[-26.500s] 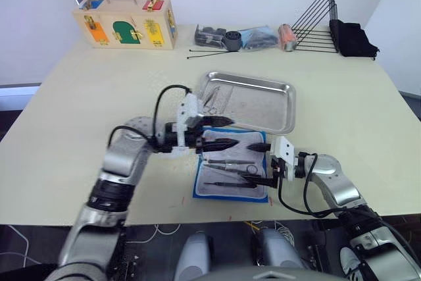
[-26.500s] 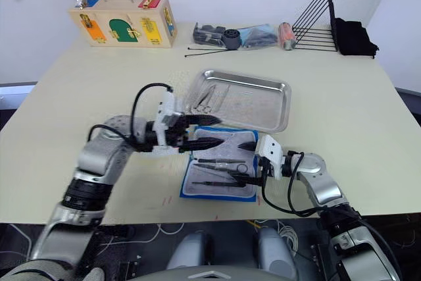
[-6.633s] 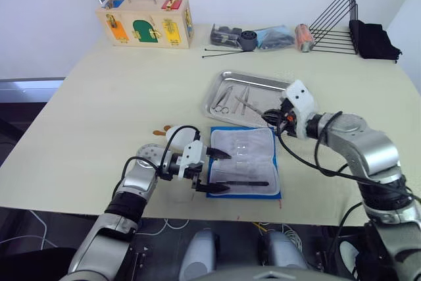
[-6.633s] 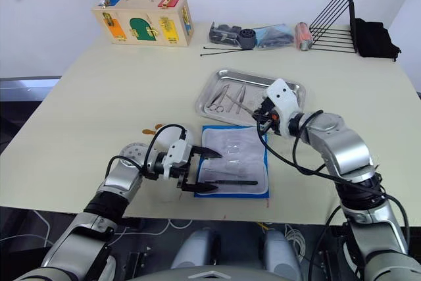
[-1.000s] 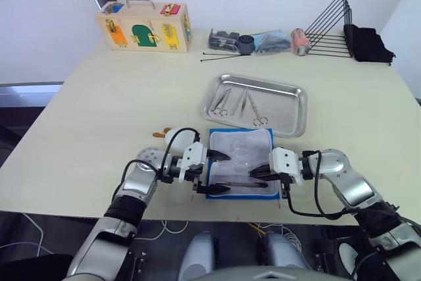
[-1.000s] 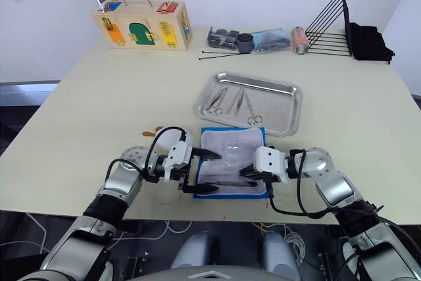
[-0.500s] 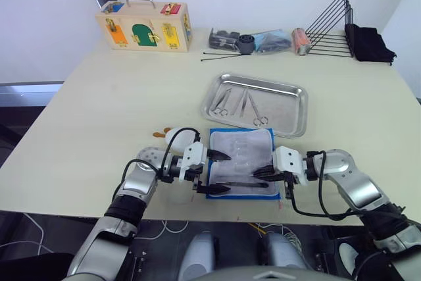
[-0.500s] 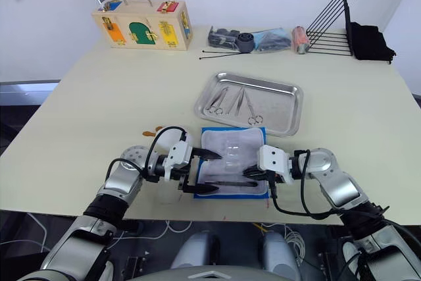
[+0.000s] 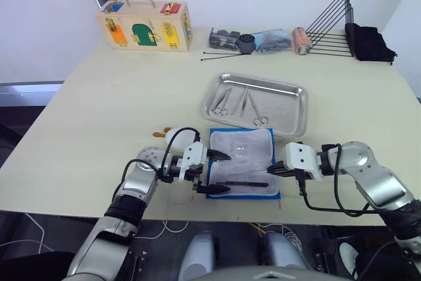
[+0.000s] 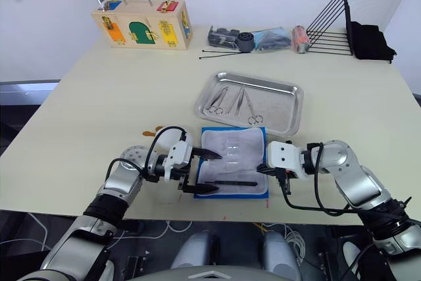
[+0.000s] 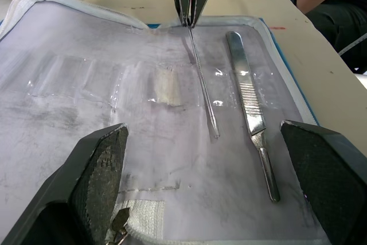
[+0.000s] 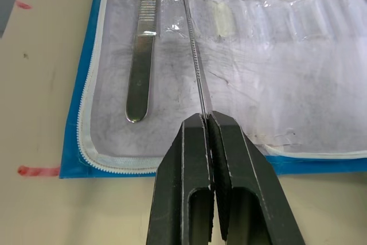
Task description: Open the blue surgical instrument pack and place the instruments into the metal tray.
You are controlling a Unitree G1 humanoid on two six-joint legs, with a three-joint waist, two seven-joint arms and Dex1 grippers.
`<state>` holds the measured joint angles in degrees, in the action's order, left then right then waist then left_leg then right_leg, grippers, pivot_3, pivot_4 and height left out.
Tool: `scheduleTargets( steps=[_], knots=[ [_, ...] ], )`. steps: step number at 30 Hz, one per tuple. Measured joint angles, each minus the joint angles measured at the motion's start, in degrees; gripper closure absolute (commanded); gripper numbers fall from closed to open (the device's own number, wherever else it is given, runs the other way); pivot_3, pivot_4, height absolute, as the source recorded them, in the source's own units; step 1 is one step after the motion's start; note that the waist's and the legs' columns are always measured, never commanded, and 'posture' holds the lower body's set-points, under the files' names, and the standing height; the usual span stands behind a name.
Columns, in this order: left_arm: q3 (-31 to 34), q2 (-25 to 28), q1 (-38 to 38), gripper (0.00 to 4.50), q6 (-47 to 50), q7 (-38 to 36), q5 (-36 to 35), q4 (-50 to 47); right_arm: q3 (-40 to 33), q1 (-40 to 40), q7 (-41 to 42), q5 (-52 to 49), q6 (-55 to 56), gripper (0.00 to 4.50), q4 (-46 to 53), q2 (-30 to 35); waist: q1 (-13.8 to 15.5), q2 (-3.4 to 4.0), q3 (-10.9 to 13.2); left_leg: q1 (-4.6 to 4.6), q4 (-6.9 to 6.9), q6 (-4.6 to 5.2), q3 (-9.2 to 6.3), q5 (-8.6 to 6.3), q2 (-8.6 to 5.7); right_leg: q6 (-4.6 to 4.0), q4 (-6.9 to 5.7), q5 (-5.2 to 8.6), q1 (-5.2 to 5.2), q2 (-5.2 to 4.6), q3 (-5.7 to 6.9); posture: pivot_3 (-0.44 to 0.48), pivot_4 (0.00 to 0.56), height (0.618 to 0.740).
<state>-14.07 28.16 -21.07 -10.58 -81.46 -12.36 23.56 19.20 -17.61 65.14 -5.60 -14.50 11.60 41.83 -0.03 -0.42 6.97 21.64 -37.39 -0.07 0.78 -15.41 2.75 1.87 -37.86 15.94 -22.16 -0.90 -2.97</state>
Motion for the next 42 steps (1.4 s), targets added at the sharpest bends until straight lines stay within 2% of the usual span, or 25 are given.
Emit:
scheduleTargets(
  steps=[15,26,29,30,32,36,42],
  knots=[
    [-0.09,-0.59,-0.76,0.0,0.0,-0.57,0.02,0.67,-2.51,1.09,0.98,-1.57,-0.27,4.47,5.43,5.99,0.52,-0.05,0.11,0.05,0.0,0.0,-0.01,0.0,-0.02,0.1,0.02,0.08,-0.03,-0.03,0.01,0.0,0.15,0.74],
    [-0.1,-0.87,-0.88,0.0,-0.7,-0.69,0.11,1.45,-13.72,9.59,3.5,-3.42,6.45,4.47,2.81,14.39,0.71,-0.07,0.14,0.05,0.0,0.01,0.02,-0.01,-0.04,0.15,0.04,0.11,-0.05,-0.05,-0.03,0.0,0.15,0.74],
    [-0.13,-0.99,-0.93,0.0,-0.99,-0.65,0.11,1.8,-14.97,10.46,4.0,-4.11,7.79,4.47,2.63,14.48,0.71,-0.04,0.15,0.05,0.0,0.01,0.03,-0.01,-0.04,0.16,0.03,0.11,-0.05,-0.04,-0.03,0.0,0.15,0.74],
    [-0.14,-1.04,-0.98,0.0,-1.15,-0.77,0.11,1.88,-18.42,11.71,3.91,-6.11,7.78,4.47,1.56,14.66,0.75,-0.04,0.17,0.06,0.0,0.01,0.03,-0.01,-0.04,0.16,0.03,0.11,-0.05,-0.04,-0.03,0.0,0.15,0.74],
    [-0.13,-1.05,-1.03,0.0,-1.17,-0.79,0.11,2.0,-20.02,11.74,3.46,-7.07,6.93,4.47,1.42,14.57,0.72,-0.03,0.17,0.04,0.0,0.01,0.03,-0.01,-0.04,0.16,0.03,0.11,-0.05,-0.04,-0.04,0.0,0.15,0.74],
    [-0.13,-1.26,-1.19,0.0,-1.45,-0.95,0.11,2.36,-23.72,11.74,-0.48,-13.7,-0.05,4.47,2.54,9.92,0.8,-0.03,0.17,0.05,0.0,0.01,0.0,-0.01,-0.04,0.15,0.03,0.1,-0.01,-0.04,-0.01,0.0,0.15,0.74],
    [-0.13,-1.44,-1.23,0.0,-1.49,-0.96,0.22,2.41,-24.44,11.64,-6.42,-18.08,-7.38,4.47,5.58,5.14,0.84,0.04,0.17,0.06,0.0,0.02,-0.01,-0.01,-0.07,0.16,0.04,0.11,0.0,-0.05,-0.03,0.0,0.15,0.74]
  ],
)
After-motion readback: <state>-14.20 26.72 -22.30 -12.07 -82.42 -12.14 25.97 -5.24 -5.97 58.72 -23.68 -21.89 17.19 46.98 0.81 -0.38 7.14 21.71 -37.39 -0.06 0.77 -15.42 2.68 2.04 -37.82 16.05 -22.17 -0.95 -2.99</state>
